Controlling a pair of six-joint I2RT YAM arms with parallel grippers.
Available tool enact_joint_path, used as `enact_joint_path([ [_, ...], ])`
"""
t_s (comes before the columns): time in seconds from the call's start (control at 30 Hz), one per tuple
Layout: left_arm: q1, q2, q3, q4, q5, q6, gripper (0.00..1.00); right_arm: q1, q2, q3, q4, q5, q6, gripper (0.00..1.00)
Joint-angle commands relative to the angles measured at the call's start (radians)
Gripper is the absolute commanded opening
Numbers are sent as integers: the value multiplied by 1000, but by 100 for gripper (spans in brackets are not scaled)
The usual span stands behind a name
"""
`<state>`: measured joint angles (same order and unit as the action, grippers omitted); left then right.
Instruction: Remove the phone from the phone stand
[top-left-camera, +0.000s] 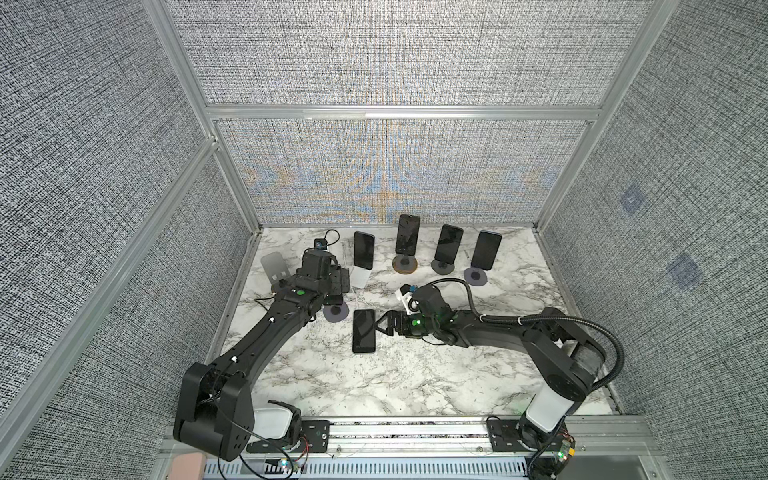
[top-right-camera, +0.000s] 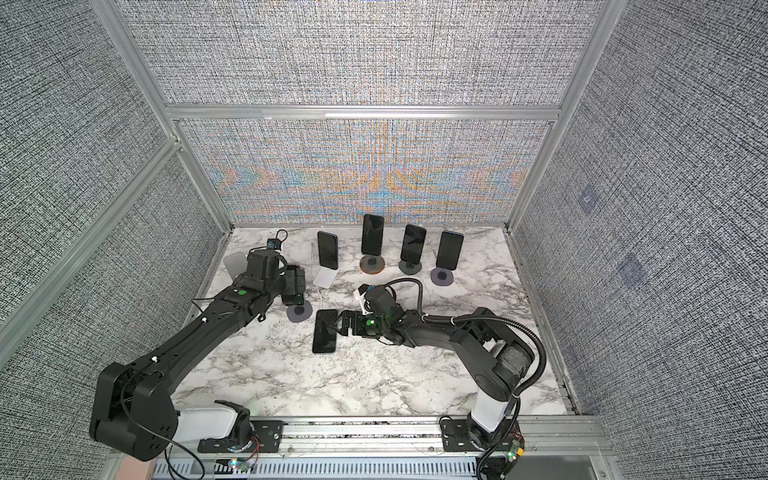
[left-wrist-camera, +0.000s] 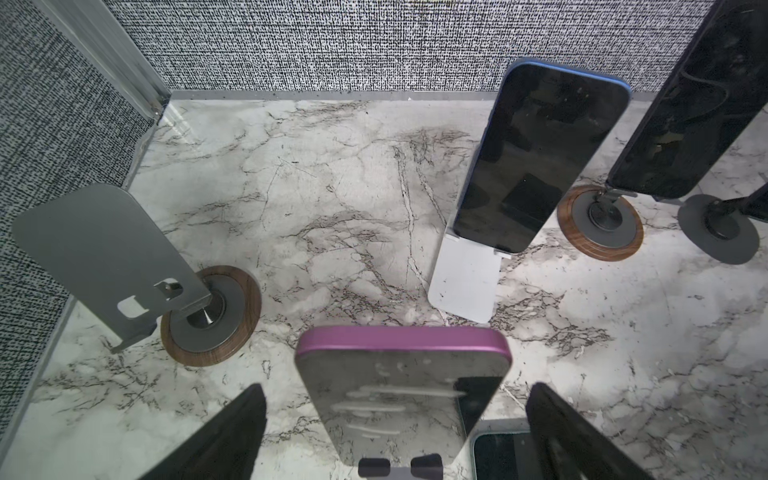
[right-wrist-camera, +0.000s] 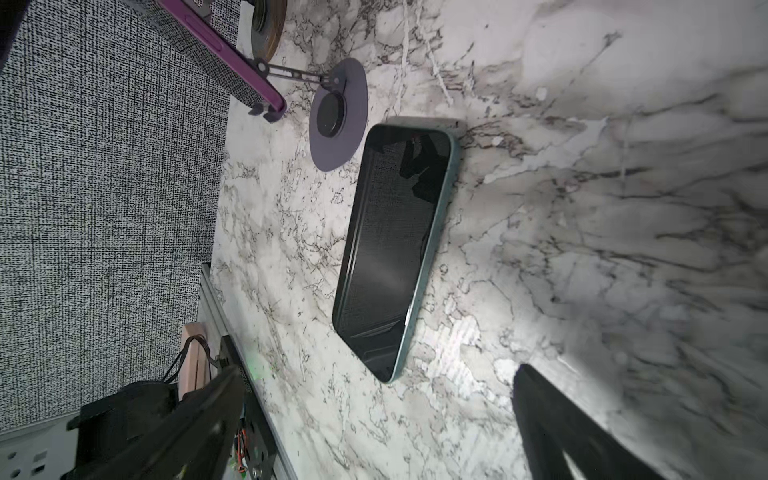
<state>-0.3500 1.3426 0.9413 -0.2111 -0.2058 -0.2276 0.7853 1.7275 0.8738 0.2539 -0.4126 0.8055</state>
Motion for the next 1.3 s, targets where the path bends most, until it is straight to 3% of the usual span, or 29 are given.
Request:
enact_joint_path([
  [0.0,13,16,-7,55,22,16,99,-7,-2,-2,-12,-17,-18,99],
  [0.47,23,110,5,108,33,0,98,-18,7,-8,17,-34,-7,99],
  [0.8,26,135,19,98,13,-2,82,-22,6,-13,24,-38,-5,99],
  [1.27,29,131,46,44,0,3,77,-27,-12,-24,28,-40,-8,99],
])
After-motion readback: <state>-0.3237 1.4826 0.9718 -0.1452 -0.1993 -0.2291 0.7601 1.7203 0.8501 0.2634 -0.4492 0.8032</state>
